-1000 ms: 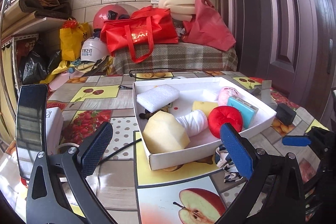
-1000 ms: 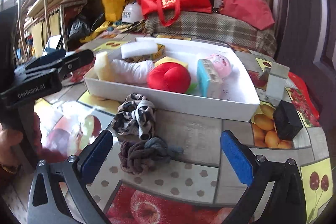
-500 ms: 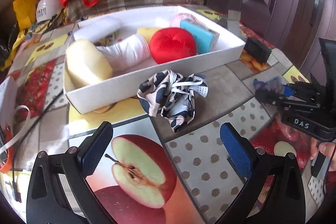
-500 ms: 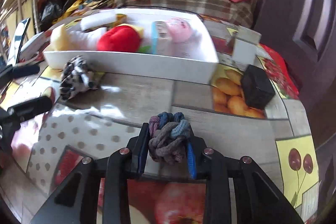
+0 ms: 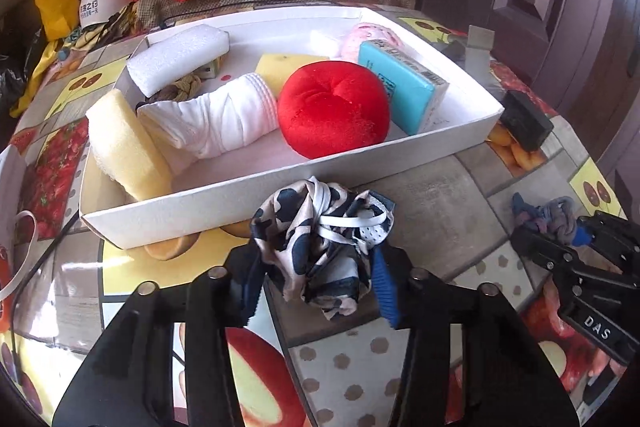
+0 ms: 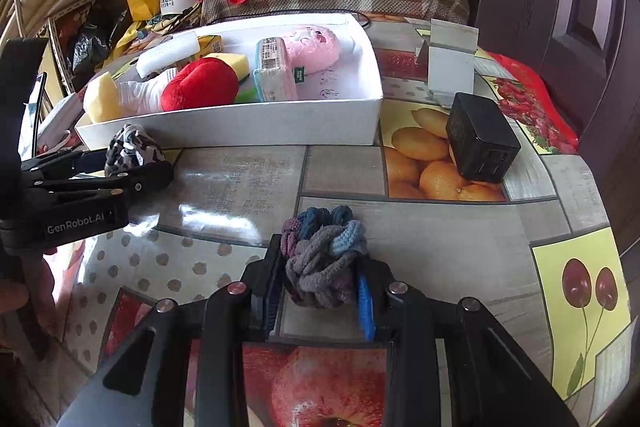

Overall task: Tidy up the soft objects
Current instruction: 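Grasp the patterned scarf with the left tool while the right grasps the braided rope knot, then lower the scarf into the box with the left tool while the right drops the rope knot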

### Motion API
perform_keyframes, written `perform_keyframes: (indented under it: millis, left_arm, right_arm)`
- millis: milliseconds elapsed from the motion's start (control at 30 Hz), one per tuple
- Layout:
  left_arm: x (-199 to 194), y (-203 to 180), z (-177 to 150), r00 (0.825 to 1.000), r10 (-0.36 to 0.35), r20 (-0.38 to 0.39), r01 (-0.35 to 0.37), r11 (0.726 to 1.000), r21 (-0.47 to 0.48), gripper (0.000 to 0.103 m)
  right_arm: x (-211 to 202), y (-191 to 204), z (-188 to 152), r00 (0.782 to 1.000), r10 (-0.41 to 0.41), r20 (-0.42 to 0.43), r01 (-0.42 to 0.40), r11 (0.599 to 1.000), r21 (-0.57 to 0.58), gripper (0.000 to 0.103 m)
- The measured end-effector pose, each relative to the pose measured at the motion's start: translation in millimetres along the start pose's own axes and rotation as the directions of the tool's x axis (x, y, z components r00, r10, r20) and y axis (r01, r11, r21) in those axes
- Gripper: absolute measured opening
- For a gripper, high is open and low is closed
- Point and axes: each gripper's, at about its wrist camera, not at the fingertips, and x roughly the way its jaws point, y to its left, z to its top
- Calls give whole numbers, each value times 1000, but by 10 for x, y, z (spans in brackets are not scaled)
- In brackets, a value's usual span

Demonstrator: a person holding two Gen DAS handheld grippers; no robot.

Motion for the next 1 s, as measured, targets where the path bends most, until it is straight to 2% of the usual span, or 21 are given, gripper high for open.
perform_keyframes:
  millis: [67, 100, 167, 200, 300, 333, 367, 400, 467, 500, 533, 667, 867, 1000]
  left_arm:
    - [-159, 29, -78, 998, -43, 46, 43, 999, 1, 39]
    - [-286, 42, -125, 994, -61, 92, 61, 998, 7, 39]
    - [-602, 52, -236, 973, -74, 220, 65, 997, 47, 39]
    - [-779, 62, -317, 953, -50, 299, 30, 997, 70, 39]
    - [-1193, 144, -546, 862, 45, 504, -113, 988, 103, 39]
    - [-1260, 194, -582, 841, 75, 536, -149, 984, 96, 40]
    - [-1279, 253, -583, 834, 98, 543, -168, 982, 81, 40]
    - [-1256, 332, -554, 843, 107, 527, -166, 984, 67, 40]
    - [-1143, 497, -454, 880, 114, 461, -136, 991, 13, 40]
    - [-1091, 560, -410, 891, 119, 438, -127, 992, -10, 40]
    - [-1058, 621, -374, 894, 124, 432, -124, 992, -28, 40]
    - [-989, 682, -321, 872, 167, 460, -162, 986, -51, 40]
    - [-807, 680, -140, 861, 210, 464, -204, 977, -64, 40]
    - [-665, 724, 11, 861, 235, 451, -217, 972, -93, 40]
  right_arm:
    - [-35, -5, -3, 1000, 8, 20, -8, 1000, 5, 32]
    - [-74, 3, -7, 999, 14, 40, -14, 1000, 6, 32]
    - [-189, 9, -37, 995, 13, 101, -14, 1000, 4, 32]
    - [-259, 14, -54, 990, 10, 138, -10, 1000, 2, 32]
    - [-512, 62, -141, 960, -13, 278, 16, 1000, -11, 32]
    - [-581, 83, -172, 948, -28, 317, 34, 999, -13, 32]
    - [-616, 106, -188, 940, -42, 339, 51, 999, -17, 32]
    - [-619, 128, -184, 937, -58, 345, 70, 997, -22, 32]
    - [-576, 138, -129, 937, -74, 341, 86, 996, -20, 32]
    - [-542, 125, -75, 938, -78, 337, 87, 996, -13, 32]
    - [-511, 114, -37, 939, -82, 335, 88, 996, -4, 32]
    - [-434, 95, 54, 937, -96, 335, 91, 995, 30, 32]
    - [-371, 124, 165, 922, -114, 370, 98, 993, 60, 32]
    - [-282, 152, 286, 909, -132, 395, 110, 991, 78, 32]
